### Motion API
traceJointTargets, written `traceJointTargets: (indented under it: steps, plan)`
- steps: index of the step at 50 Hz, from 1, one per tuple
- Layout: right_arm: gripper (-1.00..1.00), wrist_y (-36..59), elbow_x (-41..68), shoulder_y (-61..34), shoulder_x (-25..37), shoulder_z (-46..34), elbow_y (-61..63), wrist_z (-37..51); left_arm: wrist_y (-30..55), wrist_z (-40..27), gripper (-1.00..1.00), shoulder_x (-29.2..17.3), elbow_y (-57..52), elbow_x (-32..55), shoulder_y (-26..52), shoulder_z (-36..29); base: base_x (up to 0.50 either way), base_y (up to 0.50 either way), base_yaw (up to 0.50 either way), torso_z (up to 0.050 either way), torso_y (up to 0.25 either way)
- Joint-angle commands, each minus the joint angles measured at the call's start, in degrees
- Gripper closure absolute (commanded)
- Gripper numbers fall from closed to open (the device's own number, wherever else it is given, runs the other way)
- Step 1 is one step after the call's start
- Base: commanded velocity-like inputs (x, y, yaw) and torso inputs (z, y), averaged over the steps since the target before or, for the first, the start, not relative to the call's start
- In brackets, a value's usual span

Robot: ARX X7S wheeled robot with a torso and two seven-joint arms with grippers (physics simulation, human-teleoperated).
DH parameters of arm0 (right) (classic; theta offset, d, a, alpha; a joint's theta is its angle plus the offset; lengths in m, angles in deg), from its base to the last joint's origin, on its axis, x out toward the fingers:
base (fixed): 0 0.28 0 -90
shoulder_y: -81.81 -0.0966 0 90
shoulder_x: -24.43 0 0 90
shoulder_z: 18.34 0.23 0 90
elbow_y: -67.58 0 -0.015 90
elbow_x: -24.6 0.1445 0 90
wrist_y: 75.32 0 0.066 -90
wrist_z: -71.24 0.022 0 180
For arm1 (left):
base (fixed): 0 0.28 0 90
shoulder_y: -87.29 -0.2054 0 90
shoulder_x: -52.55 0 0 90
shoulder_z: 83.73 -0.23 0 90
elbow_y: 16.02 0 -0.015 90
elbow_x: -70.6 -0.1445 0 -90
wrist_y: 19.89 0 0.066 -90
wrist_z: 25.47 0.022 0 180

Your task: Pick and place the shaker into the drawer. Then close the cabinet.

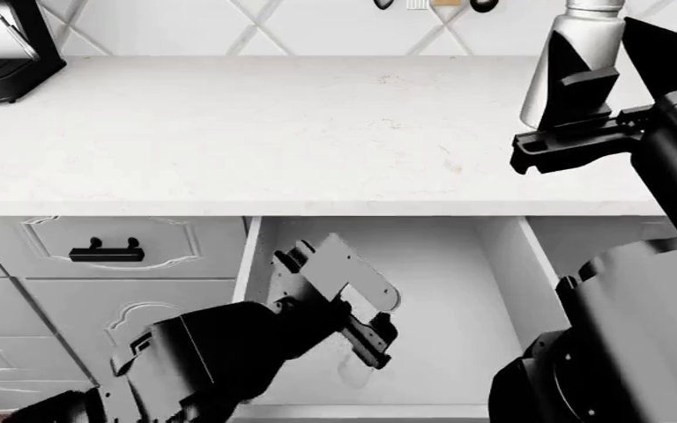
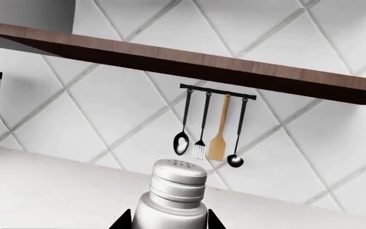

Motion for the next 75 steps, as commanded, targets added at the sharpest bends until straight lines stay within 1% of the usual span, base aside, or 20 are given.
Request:
traceJointTargets:
  steps: [1, 3, 7, 10, 14, 18, 19, 24, 26, 28, 30, 31, 36, 41, 48, 57, 65, 75]
  plan:
    - [1.0, 0.0, 0.3, 0.1, 0.0, -0.3, 0.0, -0.3, 4.8, -7.0, -1.0, -5.2, -15.6, 11.4, 7.6, 12.5, 0.0, 0.0, 0.0, 0.0, 0.0]
    - [1.0, 0.0, 0.6, 0.3, 0.0, -0.7, -0.2, -0.3, 5.8, -8.9, -1.0, -6.5, -18.6, 14.4, 9.7, 15.6, 0.0, 0.0, 0.0, 0.0, 0.0]
    - [1.0, -0.1, 1.6, 3.2, 0.5, -4.1, -1.7, -0.3, 6.8, -13.3, -1.0, -9.1, -22.8, 20.1, 12.7, 21.8, 0.0, 0.0, 0.0, 0.0, 0.0]
    - [1.0, 0.0, 6.8, 5.1, 4.8, -5.7, -2.7, -0.3, 8.4, -16.4, -1.0, -10.9, -25.6, 24.5, 14.3, 24.5, 0.0, 0.0, 0.0, 0.0, 0.0]
    - [1.0, 0.0, 13.6, 5.1, 10.6, -7.4, -5.0, -0.3, 8.5, -19.9, -1.0, -12.8, -28.2, 27.9, 13.6, 27.2, 0.0, 0.0, 0.0, 0.0, 0.0]
    - [1.0, 0.0, 20.1, 6.9, 15.0, -9.1, -6.4, -0.3, 7.5, -22.4, -1.0, -14.5, -30.4, 30.1, 12.2, 29.6, 0.0, 0.0, 0.0, 0.0, 0.0]
    - [1.0, 0.0, 21.2, 7.3, 15.7, -9.4, -6.7, -0.3, 7.4, -23.2, -1.0, -14.8, -30.7, 30.8, 12.4, 30.2, 0.0, 0.0, 0.0, 0.0, 0.0]
    - [1.0, 0.0, 25.7, 8.5, 19.8, -13.5, -8.1, -0.3, 5.0, -23.6, -1.0, -16.6, -32.6, 29.5, 8.1, 31.6, 0.0, 0.0, 0.0, 0.0, 0.0]
    - [1.0, 0.0, 27.3, 7.7, 21.1, -15.4, -9.2, -0.3, 4.5, -23.8, -1.0, -17.0, -33.0, 29.5, 6.9, 31.8, 0.0, 0.0, 0.0, 0.0, 0.0]
    - [1.0, 0.0, 28.7, 6.4, 21.9, -16.8, -10.6, -0.3, 4.8, -25.0, -1.0, -17.3, -33.0, 31.3, 7.4, 32.4, 0.0, 0.0, 0.0, 0.0, 0.0]
    - [1.0, 0.0, 29.9, 4.8, 22.5, -18.4, -12.2, -0.3, 4.0, -24.8, -1.0, -17.5, -33.6, 30.6, 5.8, 32.6, 0.0, 0.0, 0.0, 0.0, 0.0]
    - [1.0, 0.0, 30.5, 4.0, 22.7, -19.3, -13.2, -0.3, 4.1, -25.3, -1.0, -17.7, -33.6, 31.5, 6.1, 32.9, 0.0, 0.0, 0.0, 0.0, 0.0]
    - [1.0, 0.0, 32.4, 3.3, 21.8, -22.0, -16.6, -0.3, 2.5, -25.3, -1.0, -18.5, -34.4, 30.7, 3.4, 33.7, 0.0, 0.0, 0.0, 0.0, 0.0]
    - [1.0, 0.0, 33.6, 7.4, 20.5, -24.3, -17.6, -0.3, 1.8, -25.5, -1.0, -19.1, -35.1, 30.6, 1.6, 34.0, 0.0, 0.0, 0.0, 0.0, 0.0]
    - [1.0, 0.0, 32.0, 12.4, 18.9, -25.3, -18.2, -0.2, 1.2, -26.0, -1.0, -19.7, -35.7, 31.3, 0.4, 34.6, 0.0, 0.0, 0.0, 0.0, 0.0]
    - [1.0, -0.9, 34.0, 16.9, 19.0, -27.2, -20.6, 0.9, 0.7, -26.1, -1.0, -20.1, -36.0, 31.4, -0.5, 34.8, 0.0, 0.0, 0.0, 0.0, 0.0]
    - [1.0, -5.3, 37.5, 21.1, 17.4, -22.5, -28.2, 7.2, 0.2, -26.4, -1.0, -20.9, -37.0, 31.8, -2.0, 35.1, 0.0, 0.0, 0.0, 0.0, 0.0]
    - [1.0, -7.4, 39.5, 22.4, 15.1, -16.8, -38.2, 14.3, -0.4, -26.4, -1.0, -21.5, -38.0, 31.9, -3.8, 35.2, 0.0, 0.0, 0.0, 0.0, 0.0]
